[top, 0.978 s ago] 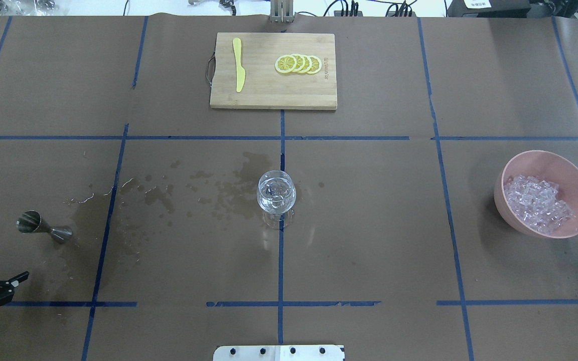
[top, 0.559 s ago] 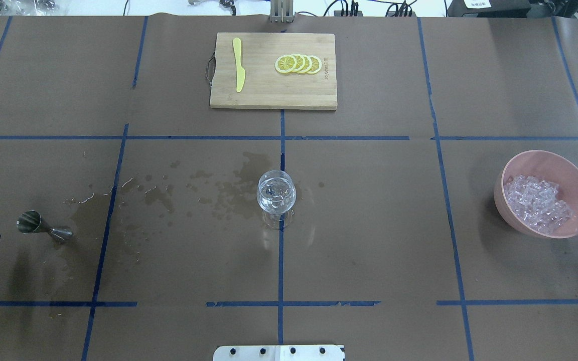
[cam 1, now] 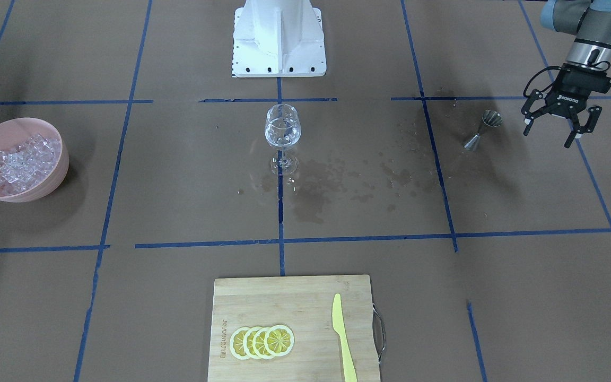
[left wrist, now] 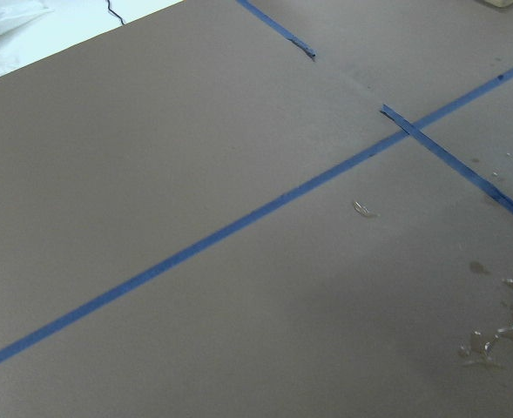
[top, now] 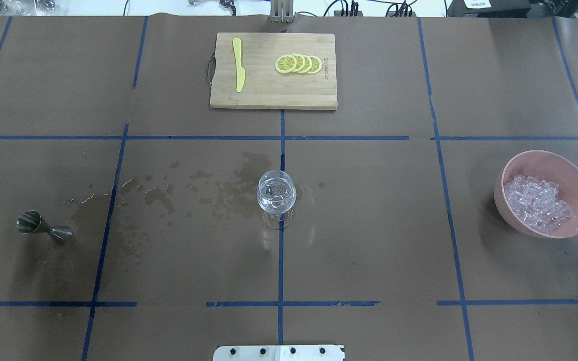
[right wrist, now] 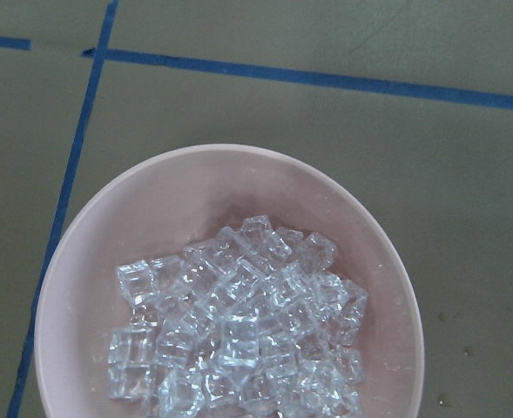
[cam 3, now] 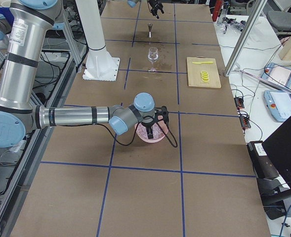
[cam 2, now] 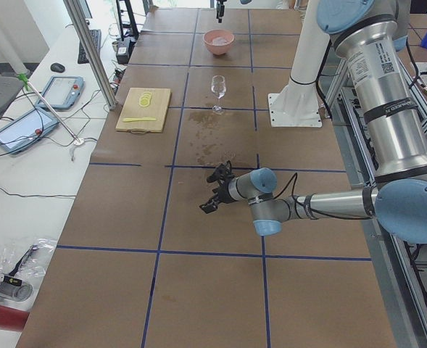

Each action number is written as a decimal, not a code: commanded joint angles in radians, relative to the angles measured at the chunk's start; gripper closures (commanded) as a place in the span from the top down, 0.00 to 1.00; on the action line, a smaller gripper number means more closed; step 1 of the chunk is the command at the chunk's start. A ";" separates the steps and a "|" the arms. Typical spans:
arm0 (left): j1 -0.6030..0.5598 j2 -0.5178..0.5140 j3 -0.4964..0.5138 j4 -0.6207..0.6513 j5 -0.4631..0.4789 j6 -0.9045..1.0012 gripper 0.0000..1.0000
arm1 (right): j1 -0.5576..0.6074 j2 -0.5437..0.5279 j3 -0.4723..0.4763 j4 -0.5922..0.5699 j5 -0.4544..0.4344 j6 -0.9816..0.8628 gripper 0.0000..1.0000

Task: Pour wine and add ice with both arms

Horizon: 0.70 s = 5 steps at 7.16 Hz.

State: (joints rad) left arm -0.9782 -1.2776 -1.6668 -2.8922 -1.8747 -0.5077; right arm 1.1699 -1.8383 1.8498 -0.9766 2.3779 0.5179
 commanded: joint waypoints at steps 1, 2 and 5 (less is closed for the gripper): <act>-0.166 -0.142 -0.008 0.233 -0.228 0.011 1.00 | -0.102 0.022 0.000 0.001 -0.096 0.100 1.00; -0.177 -0.172 -0.017 0.304 -0.254 0.006 1.00 | -0.140 0.039 -0.001 0.001 -0.138 0.134 0.99; -0.203 -0.192 -0.056 0.344 -0.265 -0.026 1.00 | -0.187 0.071 -0.039 0.003 -0.206 0.195 0.80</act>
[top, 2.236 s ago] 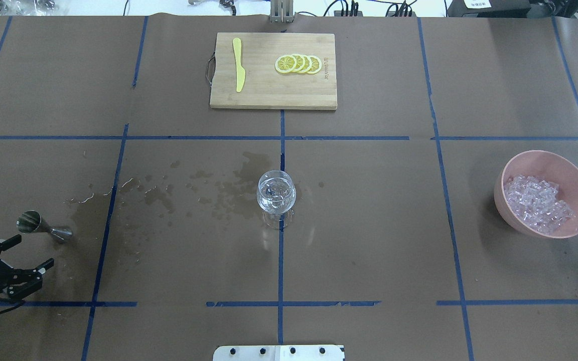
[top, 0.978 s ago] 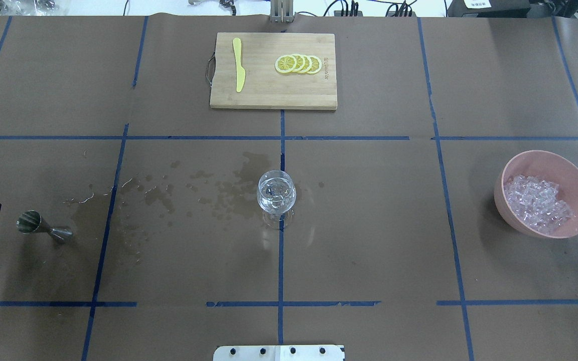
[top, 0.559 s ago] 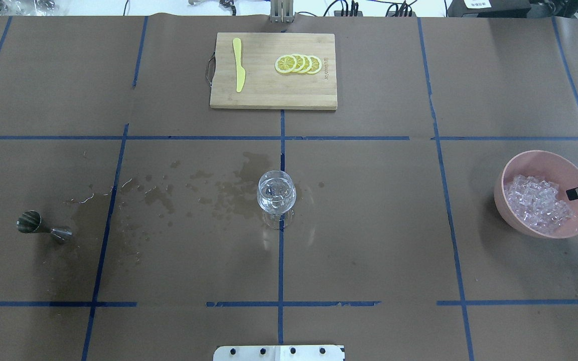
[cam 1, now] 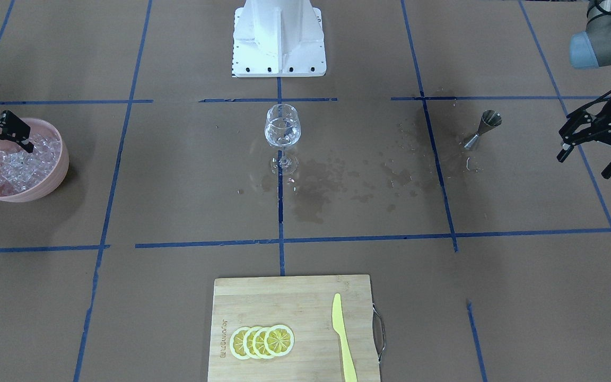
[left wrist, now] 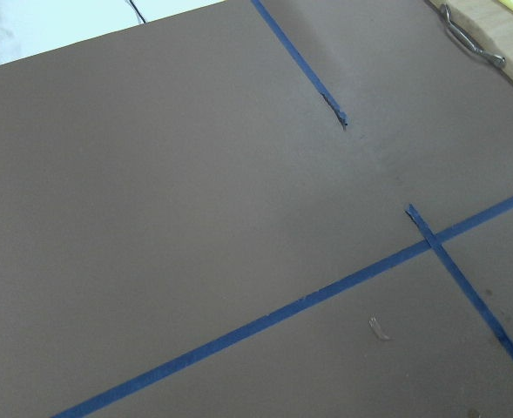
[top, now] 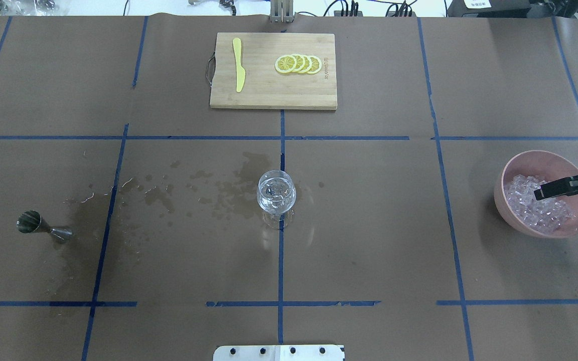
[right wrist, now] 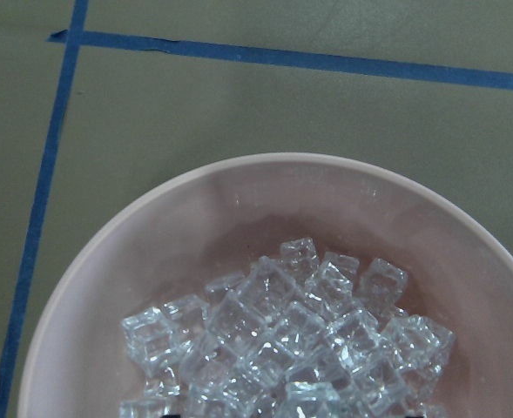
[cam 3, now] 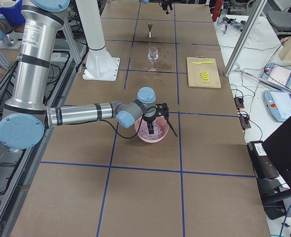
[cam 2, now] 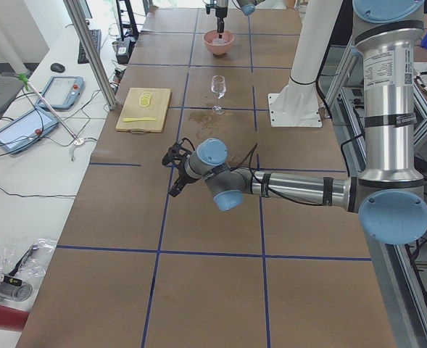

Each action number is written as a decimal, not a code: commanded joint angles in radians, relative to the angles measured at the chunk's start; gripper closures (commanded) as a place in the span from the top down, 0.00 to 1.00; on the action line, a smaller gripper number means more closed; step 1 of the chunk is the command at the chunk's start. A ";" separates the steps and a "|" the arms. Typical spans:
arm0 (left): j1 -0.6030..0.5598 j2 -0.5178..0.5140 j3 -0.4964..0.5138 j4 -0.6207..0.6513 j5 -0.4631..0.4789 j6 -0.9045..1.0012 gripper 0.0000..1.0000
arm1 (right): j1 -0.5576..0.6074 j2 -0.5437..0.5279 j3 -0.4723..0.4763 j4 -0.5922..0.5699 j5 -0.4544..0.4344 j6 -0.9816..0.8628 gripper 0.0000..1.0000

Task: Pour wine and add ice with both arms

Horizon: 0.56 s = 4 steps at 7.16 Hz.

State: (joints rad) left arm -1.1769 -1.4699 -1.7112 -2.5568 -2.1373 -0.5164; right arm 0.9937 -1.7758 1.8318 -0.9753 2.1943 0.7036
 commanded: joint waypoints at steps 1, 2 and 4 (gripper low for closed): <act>-0.004 0.002 -0.033 0.009 0.000 -0.083 1.00 | -0.010 0.007 -0.029 0.001 -0.025 0.007 0.78; -0.006 0.003 -0.047 0.007 0.000 -0.109 1.00 | -0.009 0.006 -0.031 0.001 -0.027 0.005 0.77; -0.006 0.008 -0.048 0.009 0.002 -0.109 1.00 | -0.009 0.004 -0.028 0.003 -0.022 0.008 0.25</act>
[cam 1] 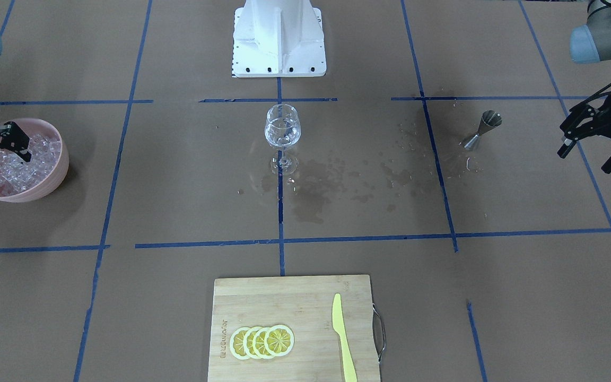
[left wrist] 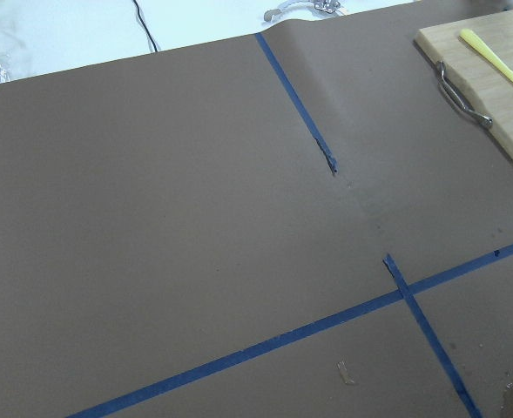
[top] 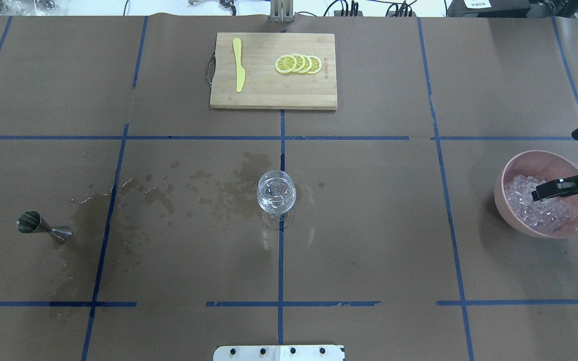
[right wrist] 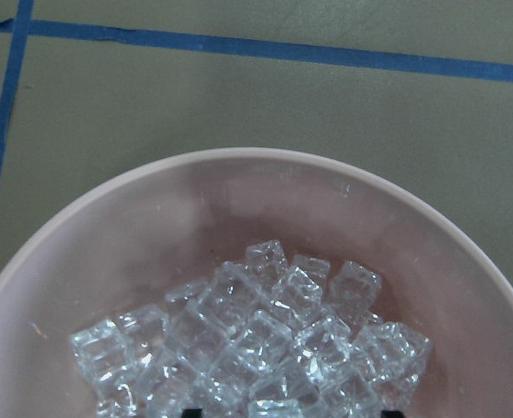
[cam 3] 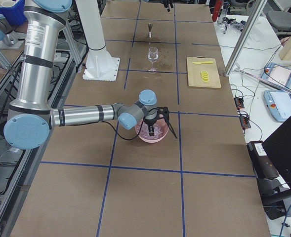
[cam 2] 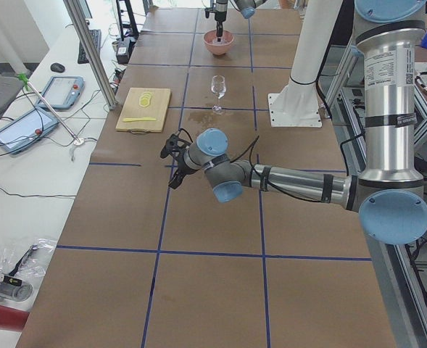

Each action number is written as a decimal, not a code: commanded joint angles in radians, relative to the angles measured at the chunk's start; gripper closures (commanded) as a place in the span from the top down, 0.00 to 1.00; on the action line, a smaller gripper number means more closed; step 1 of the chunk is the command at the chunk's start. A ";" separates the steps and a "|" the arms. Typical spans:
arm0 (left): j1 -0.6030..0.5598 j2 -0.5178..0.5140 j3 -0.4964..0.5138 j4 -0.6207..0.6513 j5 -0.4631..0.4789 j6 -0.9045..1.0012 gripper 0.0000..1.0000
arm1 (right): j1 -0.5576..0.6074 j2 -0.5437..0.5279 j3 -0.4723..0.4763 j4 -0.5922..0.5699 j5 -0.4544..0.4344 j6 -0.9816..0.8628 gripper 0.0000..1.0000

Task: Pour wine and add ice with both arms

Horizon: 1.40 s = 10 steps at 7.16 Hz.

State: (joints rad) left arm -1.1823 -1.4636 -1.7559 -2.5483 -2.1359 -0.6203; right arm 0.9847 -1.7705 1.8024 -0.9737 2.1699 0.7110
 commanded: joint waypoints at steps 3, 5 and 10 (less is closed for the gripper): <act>-0.005 0.025 -0.034 -0.006 0.001 -0.006 1.00 | 0.003 -0.010 0.053 -0.002 0.021 0.002 0.00; -0.003 0.052 -0.081 -0.024 -0.010 -0.009 1.00 | 0.041 0.003 0.136 -0.045 0.098 0.004 0.00; 0.018 0.026 -0.116 0.156 -0.088 -0.040 0.99 | 0.017 0.359 0.216 -0.252 0.137 0.365 0.00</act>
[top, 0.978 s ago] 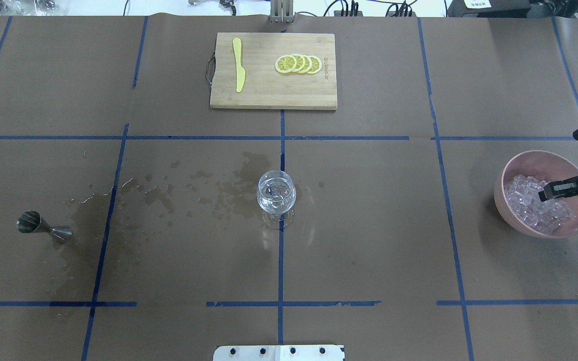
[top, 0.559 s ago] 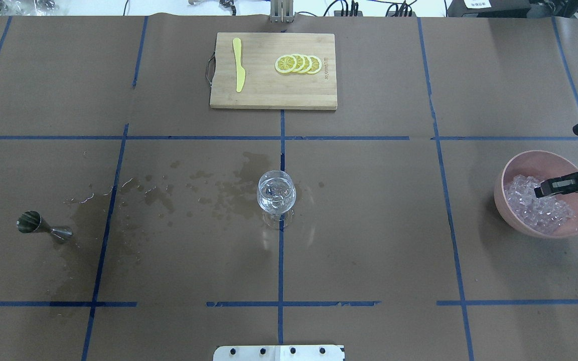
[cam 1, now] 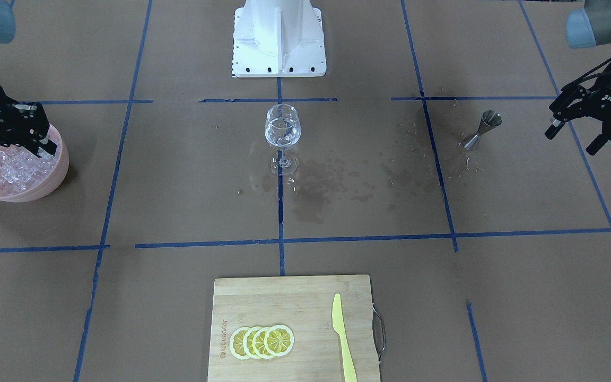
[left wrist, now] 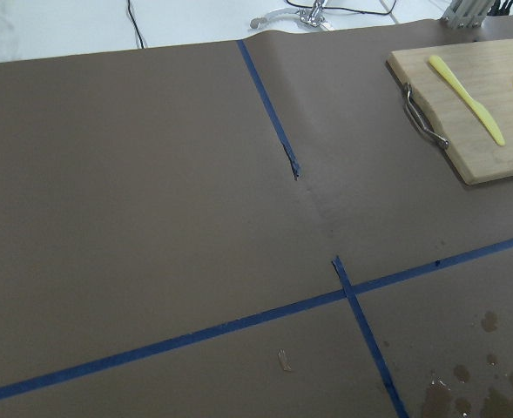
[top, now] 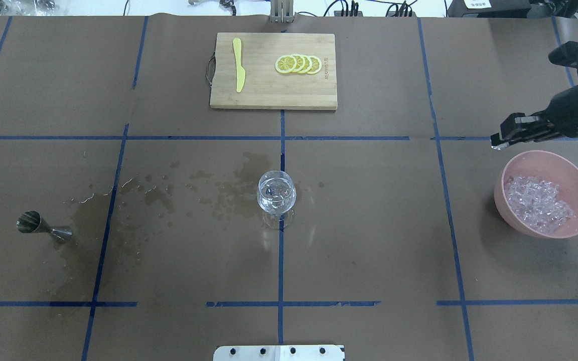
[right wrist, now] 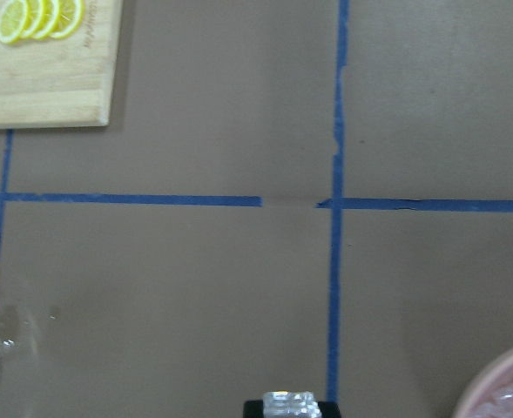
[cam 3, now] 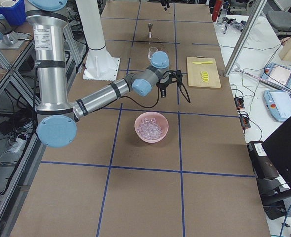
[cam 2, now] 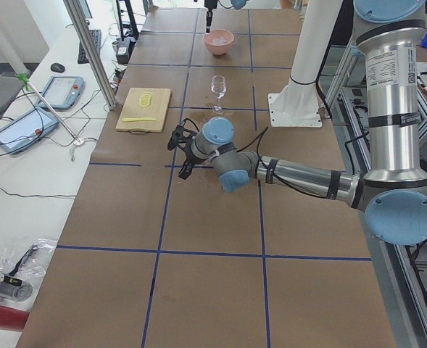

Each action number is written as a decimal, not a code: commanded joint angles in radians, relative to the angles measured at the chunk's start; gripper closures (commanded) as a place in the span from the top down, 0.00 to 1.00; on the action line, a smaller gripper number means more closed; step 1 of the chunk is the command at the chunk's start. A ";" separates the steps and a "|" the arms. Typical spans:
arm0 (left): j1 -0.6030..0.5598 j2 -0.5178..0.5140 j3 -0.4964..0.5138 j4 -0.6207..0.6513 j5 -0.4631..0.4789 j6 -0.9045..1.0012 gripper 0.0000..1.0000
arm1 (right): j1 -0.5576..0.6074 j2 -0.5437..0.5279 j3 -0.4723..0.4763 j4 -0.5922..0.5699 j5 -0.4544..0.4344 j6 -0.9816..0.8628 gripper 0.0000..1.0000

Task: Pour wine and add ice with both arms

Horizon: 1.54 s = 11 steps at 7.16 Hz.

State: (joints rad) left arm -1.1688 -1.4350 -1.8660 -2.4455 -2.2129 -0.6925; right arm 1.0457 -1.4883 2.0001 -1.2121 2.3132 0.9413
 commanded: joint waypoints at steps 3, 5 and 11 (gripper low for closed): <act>-0.079 -0.012 -0.065 0.314 -0.011 0.344 1.00 | -0.284 0.254 0.037 -0.033 -0.191 0.419 0.00; -0.114 0.001 -0.062 0.307 -0.013 0.329 1.00 | -0.470 0.470 0.039 -0.303 -0.412 0.470 0.00; -0.111 0.007 -0.062 0.303 -0.013 0.326 1.00 | -0.567 0.609 -0.029 -0.360 -0.517 0.547 0.00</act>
State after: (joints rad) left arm -1.2799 -1.4285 -1.9270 -2.1406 -2.2265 -0.3661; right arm 0.4861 -0.8945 1.9917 -1.5720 1.8067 1.4765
